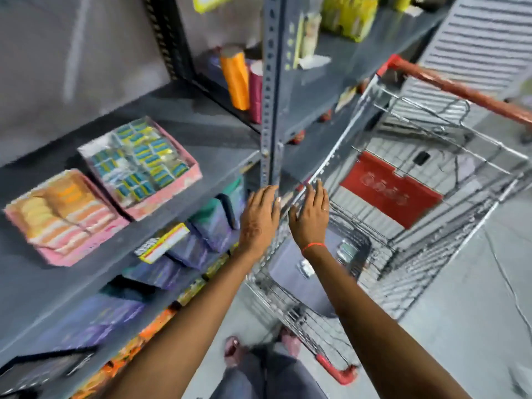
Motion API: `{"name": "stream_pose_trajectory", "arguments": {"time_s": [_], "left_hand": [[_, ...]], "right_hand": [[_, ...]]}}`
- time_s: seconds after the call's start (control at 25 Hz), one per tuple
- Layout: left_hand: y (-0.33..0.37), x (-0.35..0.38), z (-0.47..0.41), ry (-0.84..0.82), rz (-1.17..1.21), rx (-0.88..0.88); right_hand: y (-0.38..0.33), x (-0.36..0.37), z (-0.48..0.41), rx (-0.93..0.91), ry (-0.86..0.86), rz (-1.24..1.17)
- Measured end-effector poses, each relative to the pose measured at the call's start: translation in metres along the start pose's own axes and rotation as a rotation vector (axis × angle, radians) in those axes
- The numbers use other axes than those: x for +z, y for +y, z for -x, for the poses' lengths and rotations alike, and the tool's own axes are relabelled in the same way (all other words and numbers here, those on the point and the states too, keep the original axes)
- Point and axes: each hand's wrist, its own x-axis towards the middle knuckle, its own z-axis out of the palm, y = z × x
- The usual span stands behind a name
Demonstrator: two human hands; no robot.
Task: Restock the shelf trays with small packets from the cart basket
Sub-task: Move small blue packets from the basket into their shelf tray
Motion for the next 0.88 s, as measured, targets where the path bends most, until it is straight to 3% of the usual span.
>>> {"name": "stream_pose_trajectory", "arguments": {"time_s": [0.16,0.52,0.6,0.72,0.88], "left_hand": [[0.017,0.090,0.021,-0.225,0.093,-0.023],[-0.029,0.249,0.073,-0.622,0.011,-0.331],[-0.035,0.275,0.084,-0.750,-0.070,-0.303],[-0.038,0.298,0.101,-0.900,-0.256,-0.218],[-0.039,0.308,0.113,-0.893,-0.432,-0.079]], "right_hand": [[0.090,0.021,0.006,0.202,-0.108,0.045],[0.244,0.081,-0.003,0.484,-0.342,0.079],[0.268,0.102,-0.010,0.524,-0.458,0.102],[0.294,0.126,-0.025,0.552,-0.504,0.119],[0.320,0.155,-0.040,0.448,-0.599,0.203]]}}
